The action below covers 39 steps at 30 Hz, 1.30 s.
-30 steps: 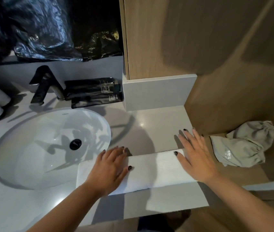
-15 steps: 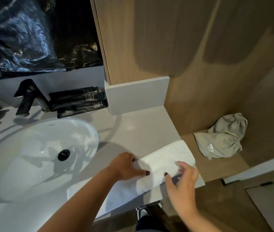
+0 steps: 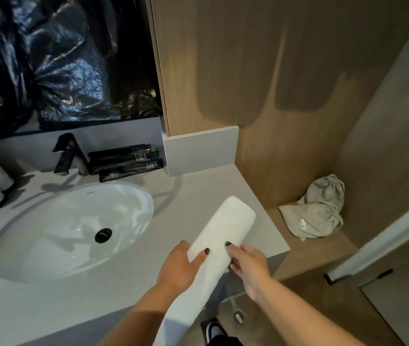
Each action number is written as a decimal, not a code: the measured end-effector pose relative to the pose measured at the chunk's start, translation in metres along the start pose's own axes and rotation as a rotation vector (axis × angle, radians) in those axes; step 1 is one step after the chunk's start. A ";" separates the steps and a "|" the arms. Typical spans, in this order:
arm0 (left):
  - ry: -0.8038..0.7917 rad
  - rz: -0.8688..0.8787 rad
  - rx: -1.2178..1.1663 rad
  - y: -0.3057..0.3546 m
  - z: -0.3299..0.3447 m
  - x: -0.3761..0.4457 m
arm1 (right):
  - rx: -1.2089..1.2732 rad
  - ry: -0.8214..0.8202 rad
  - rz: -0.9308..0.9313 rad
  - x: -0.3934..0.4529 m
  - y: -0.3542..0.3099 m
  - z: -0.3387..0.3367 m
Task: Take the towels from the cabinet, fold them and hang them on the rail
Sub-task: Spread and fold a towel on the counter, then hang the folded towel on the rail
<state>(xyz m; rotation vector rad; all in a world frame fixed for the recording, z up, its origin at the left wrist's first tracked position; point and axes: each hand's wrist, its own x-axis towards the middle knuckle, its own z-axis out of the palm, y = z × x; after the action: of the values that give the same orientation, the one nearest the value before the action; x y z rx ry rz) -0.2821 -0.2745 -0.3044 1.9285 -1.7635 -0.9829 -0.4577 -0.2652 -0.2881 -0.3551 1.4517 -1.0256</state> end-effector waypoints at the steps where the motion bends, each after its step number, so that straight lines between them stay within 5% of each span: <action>1: 0.024 0.006 -0.050 -0.003 0.002 -0.008 | -0.002 -0.032 0.027 -0.005 -0.001 0.002; 4: 0.057 0.029 -0.198 -0.010 0.007 -0.032 | -0.043 -0.081 0.030 -0.024 0.000 0.006; 13: 0.106 0.090 -0.541 0.028 -0.006 -0.089 | -0.163 -0.343 -0.350 -0.086 -0.048 -0.001; 25: 0.262 0.545 -0.834 0.223 -0.070 -0.117 | -0.171 -0.619 -0.886 -0.194 -0.233 -0.058; 39: 0.671 0.911 -0.869 0.444 -0.150 -0.190 | -0.384 -0.652 -1.432 -0.334 -0.431 -0.105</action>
<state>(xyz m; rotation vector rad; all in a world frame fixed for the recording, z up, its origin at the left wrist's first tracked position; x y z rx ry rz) -0.4979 -0.1934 0.1455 0.6402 -1.2348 -0.5002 -0.6425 -0.2173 0.2329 -1.9820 0.6190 -1.4583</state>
